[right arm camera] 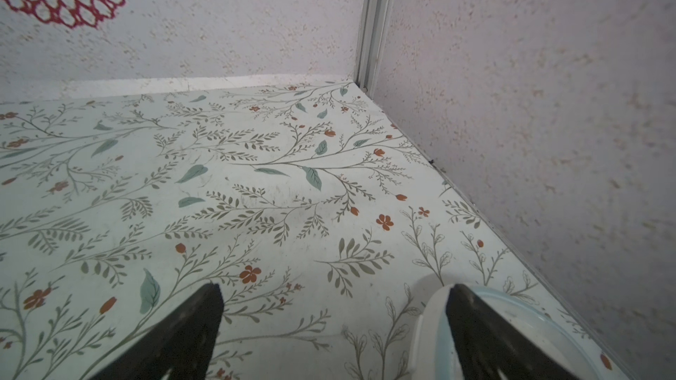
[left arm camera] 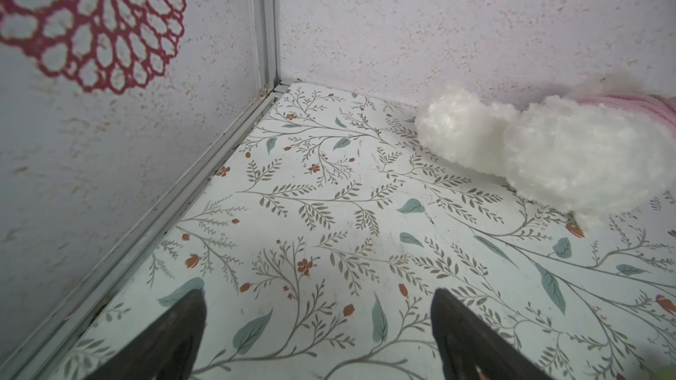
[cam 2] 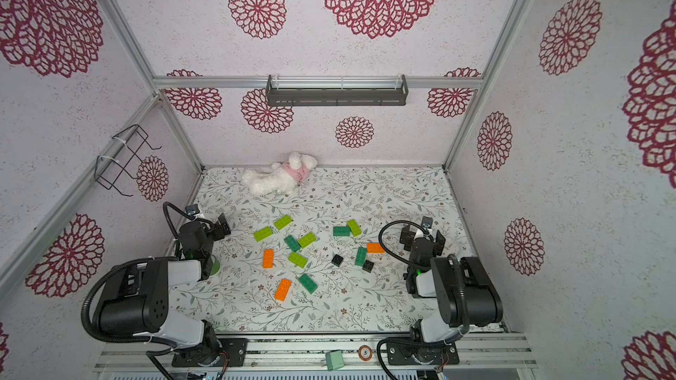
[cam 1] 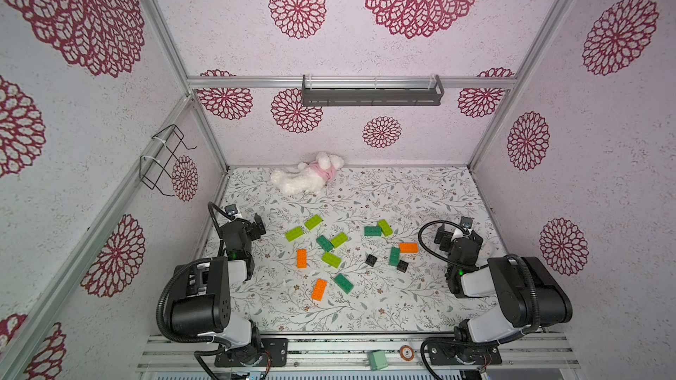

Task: Assemble a small pinwheel with lego
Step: Pick up the lego brick from the center of the board.

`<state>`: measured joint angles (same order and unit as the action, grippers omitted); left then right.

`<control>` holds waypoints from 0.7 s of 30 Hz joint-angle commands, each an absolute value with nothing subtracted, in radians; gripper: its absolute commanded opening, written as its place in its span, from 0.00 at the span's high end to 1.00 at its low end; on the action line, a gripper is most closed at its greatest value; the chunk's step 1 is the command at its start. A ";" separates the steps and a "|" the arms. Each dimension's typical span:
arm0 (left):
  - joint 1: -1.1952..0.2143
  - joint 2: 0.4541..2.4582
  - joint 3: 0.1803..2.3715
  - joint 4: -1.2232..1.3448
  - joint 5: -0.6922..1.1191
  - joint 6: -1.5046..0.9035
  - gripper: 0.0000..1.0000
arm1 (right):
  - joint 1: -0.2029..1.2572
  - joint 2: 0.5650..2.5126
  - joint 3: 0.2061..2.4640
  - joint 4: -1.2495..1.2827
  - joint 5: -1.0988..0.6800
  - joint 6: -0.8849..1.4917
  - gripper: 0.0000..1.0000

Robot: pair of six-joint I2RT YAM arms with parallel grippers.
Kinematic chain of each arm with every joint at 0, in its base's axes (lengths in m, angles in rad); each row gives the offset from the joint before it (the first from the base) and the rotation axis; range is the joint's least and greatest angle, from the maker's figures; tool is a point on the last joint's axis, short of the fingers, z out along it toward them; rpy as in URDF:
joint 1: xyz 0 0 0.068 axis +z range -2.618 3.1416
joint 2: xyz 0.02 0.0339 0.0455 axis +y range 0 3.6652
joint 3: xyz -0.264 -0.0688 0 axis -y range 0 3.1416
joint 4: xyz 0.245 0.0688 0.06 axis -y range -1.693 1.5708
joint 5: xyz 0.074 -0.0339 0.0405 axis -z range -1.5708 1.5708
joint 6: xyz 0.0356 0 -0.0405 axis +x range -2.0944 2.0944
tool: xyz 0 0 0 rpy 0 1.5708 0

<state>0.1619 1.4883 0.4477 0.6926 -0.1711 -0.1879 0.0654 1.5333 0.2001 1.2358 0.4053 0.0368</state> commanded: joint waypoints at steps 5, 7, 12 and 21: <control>0.035 1.264 0.621 0.346 -0.534 -0.250 0.03 | 0.169 1.359 0.238 1.129 0.785 0.033 0.01; -0.008 1.203 0.650 0.267 -0.552 -0.325 0.03 | 0.145 1.202 0.347 0.815 0.778 0.117 0.01; -0.102 1.093 0.778 -0.035 -0.578 -0.545 0.03 | 0.124 1.040 0.543 0.400 0.695 0.338 0.01; -0.019 0.955 0.930 -0.414 -0.152 -0.820 0.03 | 0.127 0.925 0.637 0.072 0.380 0.499 0.01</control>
